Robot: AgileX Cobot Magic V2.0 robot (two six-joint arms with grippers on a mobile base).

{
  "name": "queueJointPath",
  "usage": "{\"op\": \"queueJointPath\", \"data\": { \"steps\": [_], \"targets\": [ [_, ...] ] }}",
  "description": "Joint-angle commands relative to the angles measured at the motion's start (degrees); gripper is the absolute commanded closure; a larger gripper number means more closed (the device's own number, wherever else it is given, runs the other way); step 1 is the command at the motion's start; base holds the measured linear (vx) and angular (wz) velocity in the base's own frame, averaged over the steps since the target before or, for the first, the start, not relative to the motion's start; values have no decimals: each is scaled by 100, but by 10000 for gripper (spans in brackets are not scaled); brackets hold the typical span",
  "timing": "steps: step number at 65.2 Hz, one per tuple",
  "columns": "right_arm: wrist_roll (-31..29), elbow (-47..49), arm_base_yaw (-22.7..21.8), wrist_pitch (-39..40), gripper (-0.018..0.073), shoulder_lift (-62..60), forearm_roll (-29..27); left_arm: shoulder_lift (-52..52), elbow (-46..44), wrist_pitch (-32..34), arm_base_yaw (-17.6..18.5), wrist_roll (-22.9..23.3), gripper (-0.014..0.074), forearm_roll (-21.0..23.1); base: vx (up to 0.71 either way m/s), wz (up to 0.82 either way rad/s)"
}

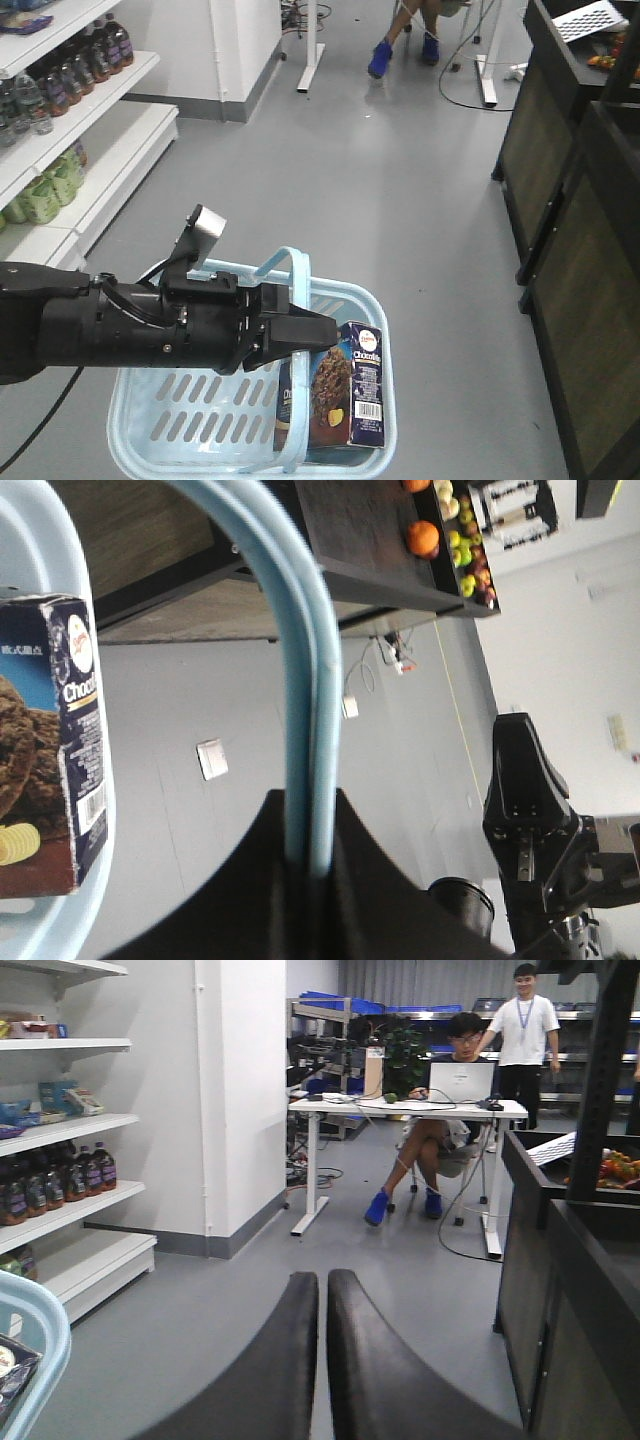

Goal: Left arm holds basket, right arm returns cookies

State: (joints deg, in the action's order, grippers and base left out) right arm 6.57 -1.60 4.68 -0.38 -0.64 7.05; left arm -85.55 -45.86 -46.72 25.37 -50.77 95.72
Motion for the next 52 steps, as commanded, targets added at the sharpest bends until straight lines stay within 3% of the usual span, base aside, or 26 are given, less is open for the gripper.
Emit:
{"op": "queueJointPath", "data": {
  "steps": [1, 52],
  "targets": [
    [-15, -100, -7, 433, 570, -53, 42, 243, -176, -309, 34, -98, 602, 467, 21, -42],
    [-15, -100, -7, 433, 570, -53, 42, 243, -176, -309, 34, -98, 602, 467, 32, -25]
  ]
}}
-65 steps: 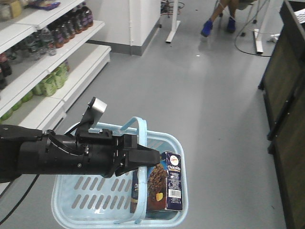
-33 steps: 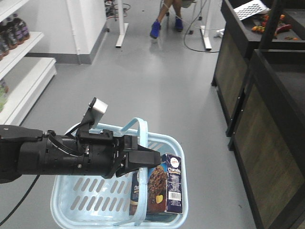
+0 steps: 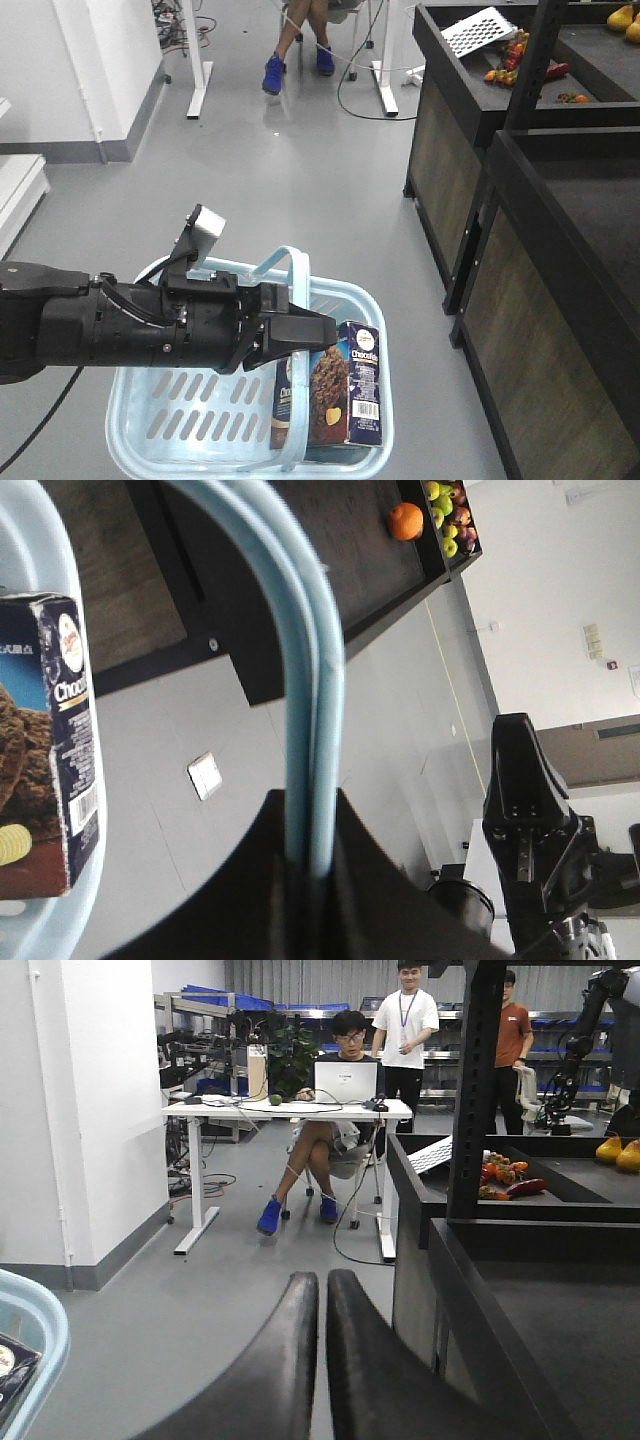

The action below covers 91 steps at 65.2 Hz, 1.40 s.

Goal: Left arm holds basket, right arm returns cookies

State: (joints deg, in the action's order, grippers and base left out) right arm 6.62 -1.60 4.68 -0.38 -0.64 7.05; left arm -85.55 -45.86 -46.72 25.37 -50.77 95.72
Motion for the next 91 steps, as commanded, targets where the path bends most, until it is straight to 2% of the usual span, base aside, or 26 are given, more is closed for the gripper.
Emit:
{"op": "queueJointPath", "data": {
  "steps": [1, 69, 91],
  "targets": [
    [-20, -100, -7, 433, 570, -53, 42, 243, -176, -309, 34, -98, 602, 467, 39, -15],
    [-20, -100, -7, 433, 570, -53, 42, 243, -176, -309, 34, -98, 602, 467, 39, 4],
    [-20, -100, -7, 433, 570, -53, 42, 243, -176, -287, 34, -98, 602, 467, 33, 34]
  ]
}}
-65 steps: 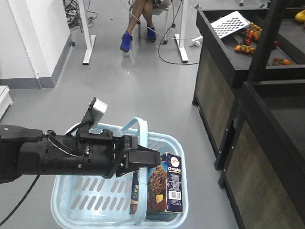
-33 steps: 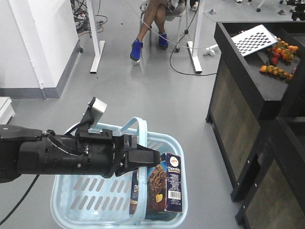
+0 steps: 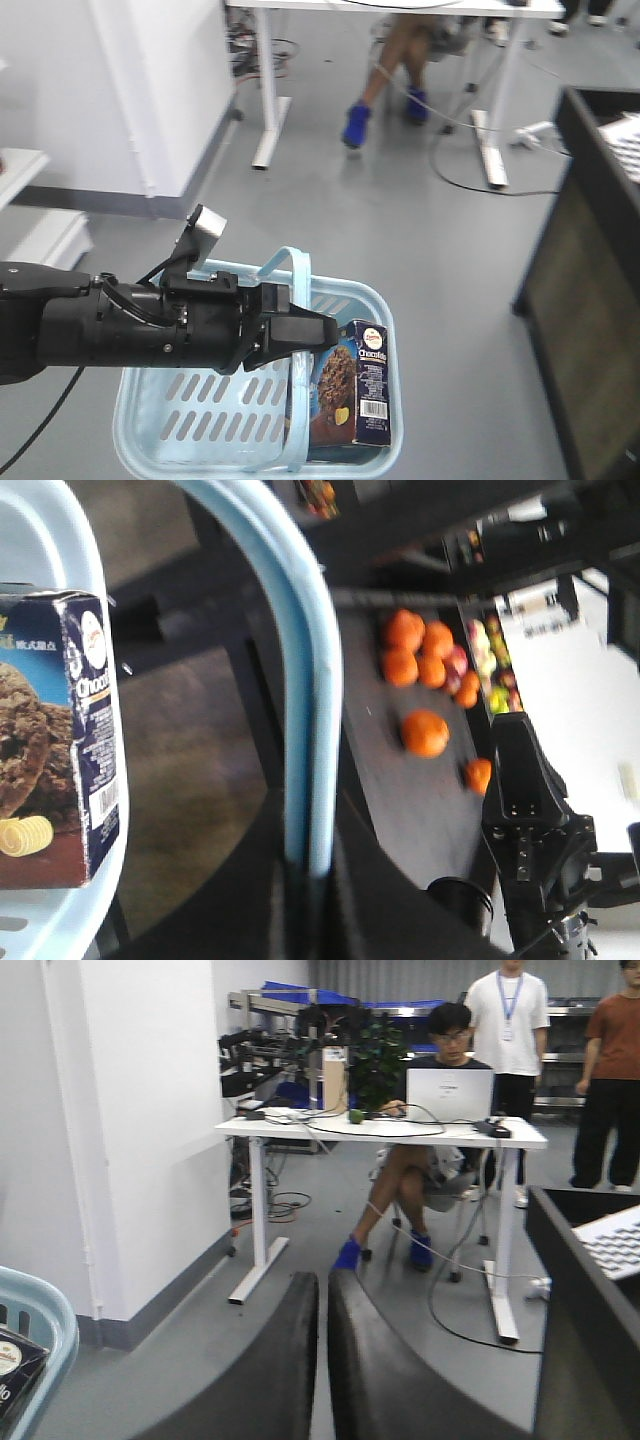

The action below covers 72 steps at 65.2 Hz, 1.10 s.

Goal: Left arm holds basket, right arm returns cookies

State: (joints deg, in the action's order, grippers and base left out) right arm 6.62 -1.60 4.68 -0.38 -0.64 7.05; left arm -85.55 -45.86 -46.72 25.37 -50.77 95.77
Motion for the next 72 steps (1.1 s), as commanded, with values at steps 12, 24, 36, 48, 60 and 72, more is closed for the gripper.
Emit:
{"op": "queueJointPath", "data": {
  "steps": [12, 24, 36, 48, 60, 72],
  "targets": [
    [-20, -100, -7, 433, 570, -53, 42, 243, -176, -287, 34, -98, 602, 463, 31, 75],
    [-20, -100, -7, 433, 570, -53, 42, 243, -176, -287, 34, -98, 602, 463, 31, 71],
    [-20, -100, -7, 433, 570, -53, 42, 243, -176, -287, 34, -98, 602, 463, 32, 60],
    [-20, -100, -7, 433, 570, -53, 42, 243, -176, -287, 34, -98, 602, 463, 32, 53],
    [-20, -100, -7, 433, 570, -53, 42, 243, -176, -282, 34, -98, 602, 463, 30, 56],
    [-20, -100, -7, 433, 570, -53, 42, 243, -176, -282, 34, -98, 602, 463, 26, 75]
  ]
}}
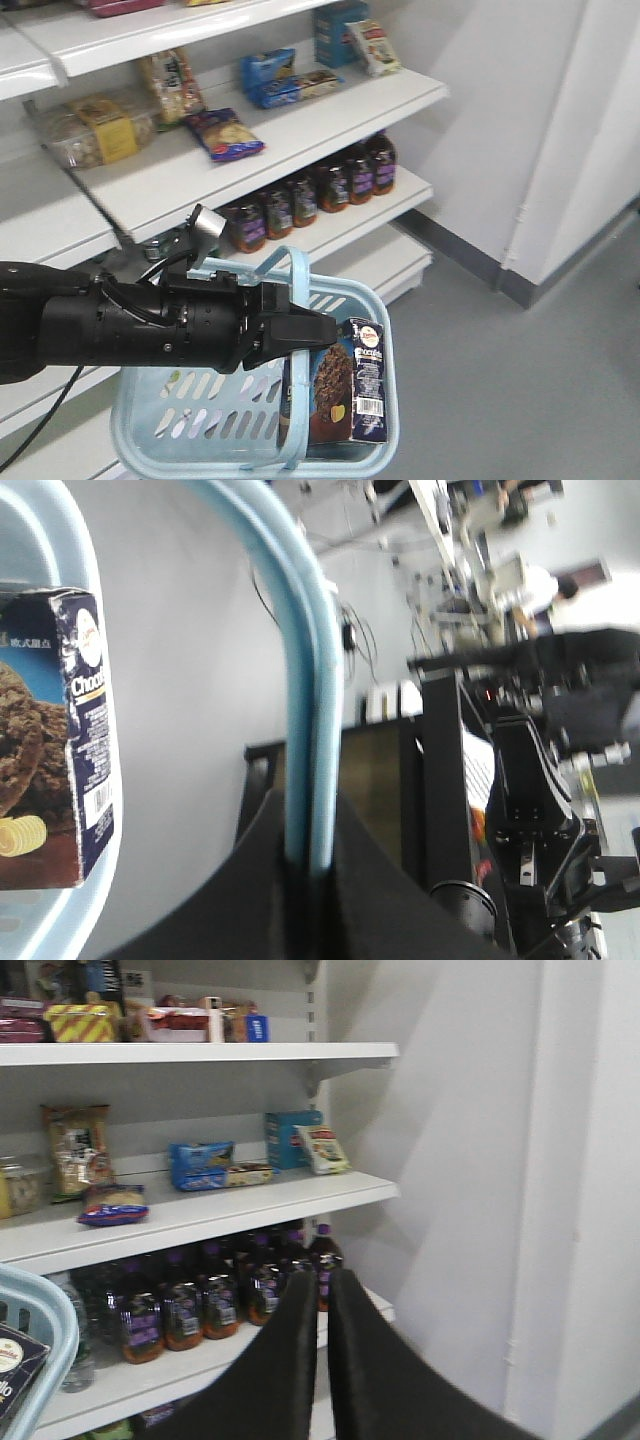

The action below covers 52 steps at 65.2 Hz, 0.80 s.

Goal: Left arm holds basket, right arm returns cookies

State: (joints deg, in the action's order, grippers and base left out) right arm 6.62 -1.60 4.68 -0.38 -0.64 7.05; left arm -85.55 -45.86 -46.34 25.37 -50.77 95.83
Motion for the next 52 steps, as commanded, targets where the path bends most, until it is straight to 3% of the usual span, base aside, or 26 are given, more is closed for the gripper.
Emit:
{"op": "queueJointPath", "data": {
  "steps": [1, 52],
  "targets": [
    [-20, -100, -7, 433, 570, -53, 42, 243, -176, -320, 34, -98, 602, 456, 24, 85],
    [-20, -100, -7, 433, 570, -53, 42, 243, -176, -330, 34, -98, 602, 456, 19, 72]
  ]
}}
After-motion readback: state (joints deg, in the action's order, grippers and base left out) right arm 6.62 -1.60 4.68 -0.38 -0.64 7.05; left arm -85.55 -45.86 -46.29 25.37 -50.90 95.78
